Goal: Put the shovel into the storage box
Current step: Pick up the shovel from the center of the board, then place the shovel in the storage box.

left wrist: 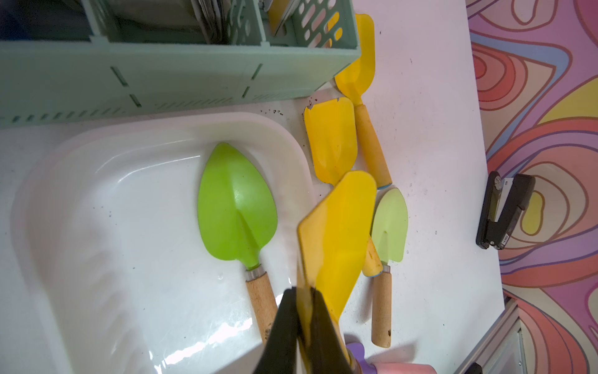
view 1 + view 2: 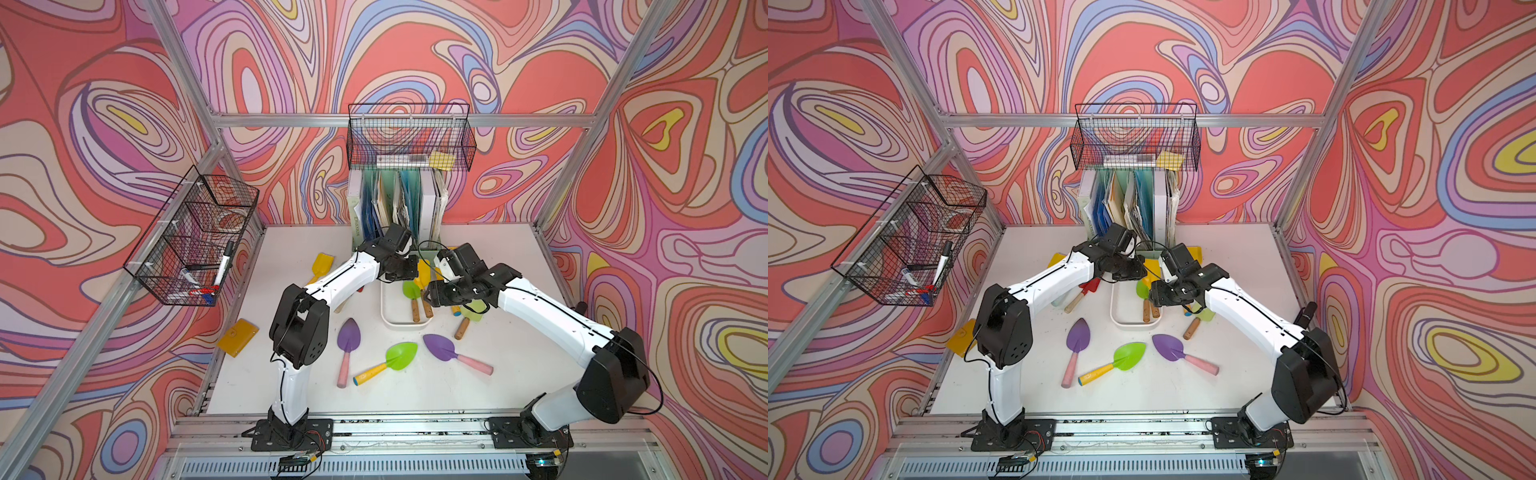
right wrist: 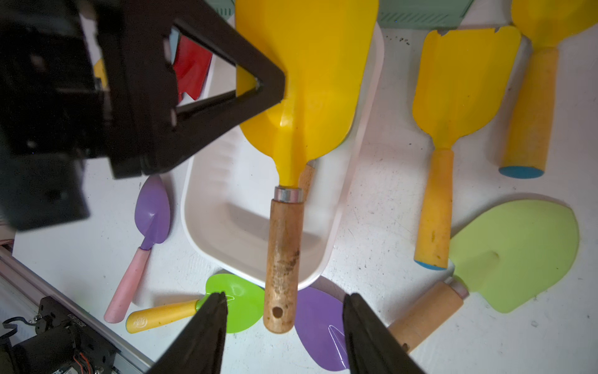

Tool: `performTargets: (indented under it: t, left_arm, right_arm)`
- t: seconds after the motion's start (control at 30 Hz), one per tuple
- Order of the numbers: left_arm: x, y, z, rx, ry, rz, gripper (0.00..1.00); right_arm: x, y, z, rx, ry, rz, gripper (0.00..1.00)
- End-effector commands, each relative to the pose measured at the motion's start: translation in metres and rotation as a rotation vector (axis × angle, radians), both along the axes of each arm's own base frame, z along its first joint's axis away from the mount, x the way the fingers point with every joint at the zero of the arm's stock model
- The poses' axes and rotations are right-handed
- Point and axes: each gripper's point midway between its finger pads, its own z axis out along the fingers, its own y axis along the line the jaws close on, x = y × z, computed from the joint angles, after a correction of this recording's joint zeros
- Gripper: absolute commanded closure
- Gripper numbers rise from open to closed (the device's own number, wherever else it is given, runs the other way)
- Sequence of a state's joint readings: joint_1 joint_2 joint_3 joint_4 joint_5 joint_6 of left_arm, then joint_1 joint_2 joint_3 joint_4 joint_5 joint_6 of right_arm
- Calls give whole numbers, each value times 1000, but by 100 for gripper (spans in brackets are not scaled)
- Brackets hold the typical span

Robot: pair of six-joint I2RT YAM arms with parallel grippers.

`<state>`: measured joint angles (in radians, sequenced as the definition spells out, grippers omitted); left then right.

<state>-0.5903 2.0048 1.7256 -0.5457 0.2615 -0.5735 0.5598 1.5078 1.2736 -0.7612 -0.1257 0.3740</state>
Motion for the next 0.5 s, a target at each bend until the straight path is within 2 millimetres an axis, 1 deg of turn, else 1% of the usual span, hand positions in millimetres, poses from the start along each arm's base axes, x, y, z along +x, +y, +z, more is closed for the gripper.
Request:
performTargets:
  t: [0.0, 0.17, 0.3, 0.47]
  left_arm:
    - [5, 4, -8, 64, -10, -24, 100]
    - [14, 7, -22, 110, -7, -33, 100]
    - [20, 11, -30, 123, 1, -21, 100]
    - [22, 11, -43, 125, 24, -19, 100]
  right_arm:
    - [-4, -4, 5, -19, -24, 8, 42]
    - [-7, -7, 1, -32, -17, 10, 42]
    - [-8, -9, 1, -39, -17, 11, 42]
    - [-8, -10, 4, -38, -24, 9, 42]
